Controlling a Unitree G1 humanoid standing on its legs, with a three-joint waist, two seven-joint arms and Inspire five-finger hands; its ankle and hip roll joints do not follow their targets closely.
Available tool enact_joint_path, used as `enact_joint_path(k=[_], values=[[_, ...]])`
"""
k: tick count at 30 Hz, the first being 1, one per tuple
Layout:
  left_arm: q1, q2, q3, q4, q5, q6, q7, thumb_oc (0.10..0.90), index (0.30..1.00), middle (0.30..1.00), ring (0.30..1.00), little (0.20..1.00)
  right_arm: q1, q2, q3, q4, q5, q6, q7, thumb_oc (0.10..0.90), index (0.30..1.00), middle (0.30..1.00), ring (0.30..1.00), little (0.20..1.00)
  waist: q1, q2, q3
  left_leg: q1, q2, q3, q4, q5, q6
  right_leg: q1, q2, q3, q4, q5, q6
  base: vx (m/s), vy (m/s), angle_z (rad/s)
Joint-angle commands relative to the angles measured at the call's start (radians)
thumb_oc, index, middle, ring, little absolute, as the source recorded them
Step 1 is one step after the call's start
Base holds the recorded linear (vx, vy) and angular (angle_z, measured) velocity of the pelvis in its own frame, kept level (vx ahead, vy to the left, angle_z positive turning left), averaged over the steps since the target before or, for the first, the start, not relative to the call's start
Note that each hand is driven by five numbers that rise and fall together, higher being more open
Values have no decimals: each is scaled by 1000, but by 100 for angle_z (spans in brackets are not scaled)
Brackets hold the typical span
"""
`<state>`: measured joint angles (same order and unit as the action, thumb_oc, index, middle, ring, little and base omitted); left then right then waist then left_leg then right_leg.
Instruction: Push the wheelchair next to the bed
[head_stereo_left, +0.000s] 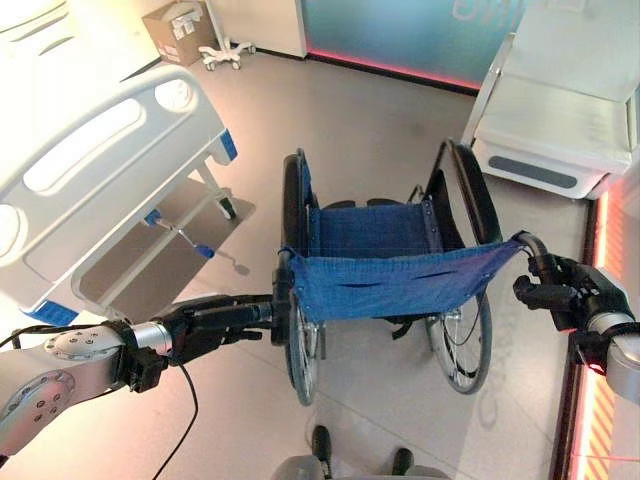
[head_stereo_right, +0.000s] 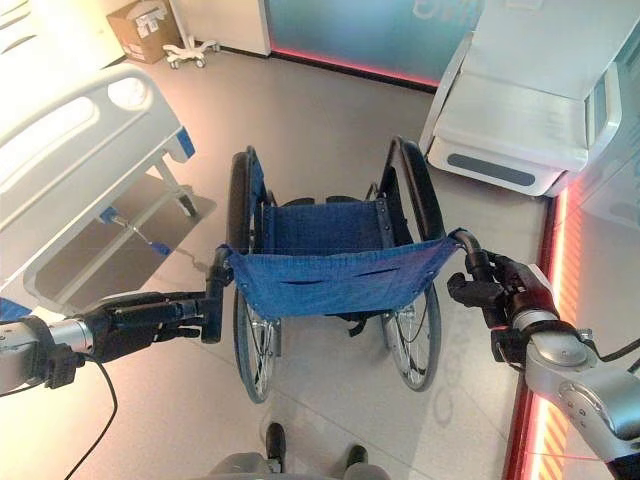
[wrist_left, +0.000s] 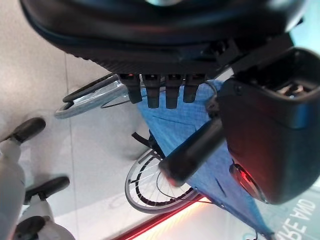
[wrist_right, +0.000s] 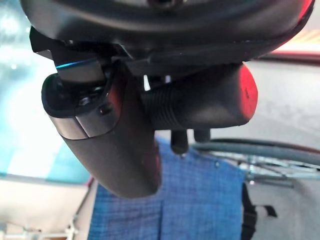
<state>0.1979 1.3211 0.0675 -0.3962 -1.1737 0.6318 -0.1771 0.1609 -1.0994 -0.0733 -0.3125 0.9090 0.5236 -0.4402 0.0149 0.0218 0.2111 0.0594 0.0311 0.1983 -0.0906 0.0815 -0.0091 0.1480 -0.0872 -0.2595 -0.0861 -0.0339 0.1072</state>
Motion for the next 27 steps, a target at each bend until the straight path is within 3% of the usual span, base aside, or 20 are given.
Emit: enact_joint_path(k=[1, 5, 10, 15, 22, 27], values=[[-47, 22, 103, -8, -113, -121, 48, 800, 900, 900, 900, 900, -28, -79, -27, -3, -10, -97, 14, 400, 300, 300, 300, 300, -31, 8, -26, 46, 44, 38, 3, -55, -52, -47, -30, 7, -1, 79, 54, 0, 0, 0], [-120, -1, 26, -8, -130, -111, 90, 800, 900, 900, 900, 900, -56, -73, 8, 0, -14, -99, 3, 400, 300, 300, 300, 300, -35, 6, -24, 43, 44, 37, 3, -53, -53, -50, -29, 10, -1, 79, 53, 0, 0, 0], [-177, -24, -62, 3, -196, -105, 62, 800, 900, 900, 900, 900, -82, -78, 41, 11, -12, -109, 1, 400, 300, 300, 300, 300, -41, 6, -19, 41, 44, 38, 3, -52, -52, -55, -26, 18, -1, 81, 51, 0, 0, 0], [-231, -53, -160, -12, -291, -59, 34, 800, 900, 900, 900, 900, -101, -66, 80, 12, -23, -115, -12, 400, 300, 300, 300, 300, -49, 5, -17, 43, 45, 44, 3, -54, -52, -57, -23, 24, -1, 82, 51, 0, 0, 0], [-276, -64, -273, -32, -253, -37, -21, 800, 900, 900, 900, 900, -113, -64, 122, 5, -20, -138, -41, 400, 300, 300, 300, 300, -60, 5, -13, 47, 45, 55, 3, -56, -49, -61, -20, 32, -1, 86, 52, 0, 0, 0], [-275, -34, -301, -47, -174, 1, -98, 800, 900, 900, 900, 900, -120, -83, 125, -4, 4, -145, -53, 400, 300, 300, 300, 300, -64, 9, -8, 44, 46, 60, 3, -53, -49, -65, -19, 37, -1, 87, 52, -14, -1, -1]])
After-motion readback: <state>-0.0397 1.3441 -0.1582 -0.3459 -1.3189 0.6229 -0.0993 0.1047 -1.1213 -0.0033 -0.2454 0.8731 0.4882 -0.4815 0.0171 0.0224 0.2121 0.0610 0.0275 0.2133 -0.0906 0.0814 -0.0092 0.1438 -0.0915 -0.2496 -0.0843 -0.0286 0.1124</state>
